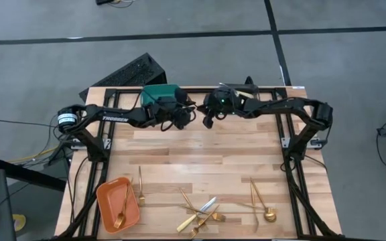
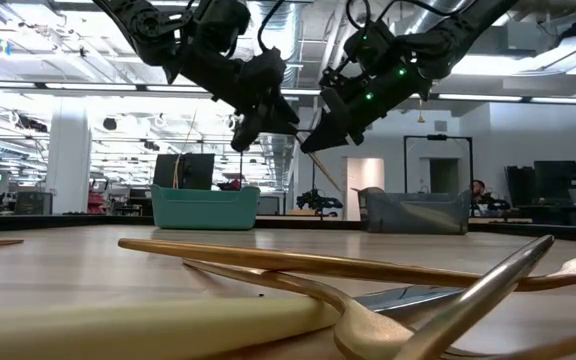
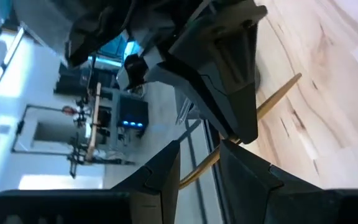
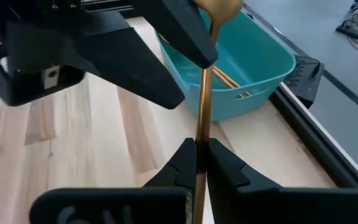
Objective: Sort silverware by color (type)
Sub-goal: Put the gold spoon into the green bin
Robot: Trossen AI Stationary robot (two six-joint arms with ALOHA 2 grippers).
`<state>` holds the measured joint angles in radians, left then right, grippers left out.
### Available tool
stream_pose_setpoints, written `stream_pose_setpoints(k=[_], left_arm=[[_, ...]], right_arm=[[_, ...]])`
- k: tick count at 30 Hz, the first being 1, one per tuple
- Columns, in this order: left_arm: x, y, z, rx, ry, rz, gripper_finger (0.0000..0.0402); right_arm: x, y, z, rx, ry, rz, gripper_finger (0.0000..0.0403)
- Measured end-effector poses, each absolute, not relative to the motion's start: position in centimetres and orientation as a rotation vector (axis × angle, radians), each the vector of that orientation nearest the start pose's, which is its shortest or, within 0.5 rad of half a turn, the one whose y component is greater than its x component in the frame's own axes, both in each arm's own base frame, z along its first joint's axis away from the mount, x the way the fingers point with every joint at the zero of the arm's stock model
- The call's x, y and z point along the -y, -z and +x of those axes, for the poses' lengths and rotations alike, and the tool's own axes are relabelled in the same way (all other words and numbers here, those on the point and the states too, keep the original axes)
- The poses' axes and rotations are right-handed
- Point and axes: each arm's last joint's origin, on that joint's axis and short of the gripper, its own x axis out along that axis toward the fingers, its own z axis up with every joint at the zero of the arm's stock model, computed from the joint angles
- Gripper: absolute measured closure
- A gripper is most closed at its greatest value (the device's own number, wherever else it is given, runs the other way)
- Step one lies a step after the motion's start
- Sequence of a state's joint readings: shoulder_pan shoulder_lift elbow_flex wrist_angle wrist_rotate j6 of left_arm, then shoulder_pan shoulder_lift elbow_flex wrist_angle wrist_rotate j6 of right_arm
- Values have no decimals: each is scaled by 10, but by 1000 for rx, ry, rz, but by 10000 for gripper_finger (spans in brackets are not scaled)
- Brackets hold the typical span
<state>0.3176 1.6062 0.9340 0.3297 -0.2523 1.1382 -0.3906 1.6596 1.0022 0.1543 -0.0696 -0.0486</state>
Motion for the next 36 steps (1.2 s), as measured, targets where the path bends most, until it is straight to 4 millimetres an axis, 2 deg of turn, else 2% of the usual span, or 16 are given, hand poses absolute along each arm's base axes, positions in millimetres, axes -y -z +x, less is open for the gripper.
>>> stream_pose_setpoints(k=[6,14,22,29,36], left_arm=[[-117,-224,326,-711,-234,1181,294],[-113,-223,326,-754,-237,1199,305],[-110,-218,325,-779,-242,1100,394],[-110,-214,322,-820,-300,999,401],[-116,-209,317,-883,-409,880,401]], right_arm=[[123,-216,337,-503,286,58,363],[117,-216,339,-503,274,51,364],[117,-216,339,-507,270,54,364],[117,-218,340,-484,268,49,370],[110,-220,342,-472,235,72,321]])
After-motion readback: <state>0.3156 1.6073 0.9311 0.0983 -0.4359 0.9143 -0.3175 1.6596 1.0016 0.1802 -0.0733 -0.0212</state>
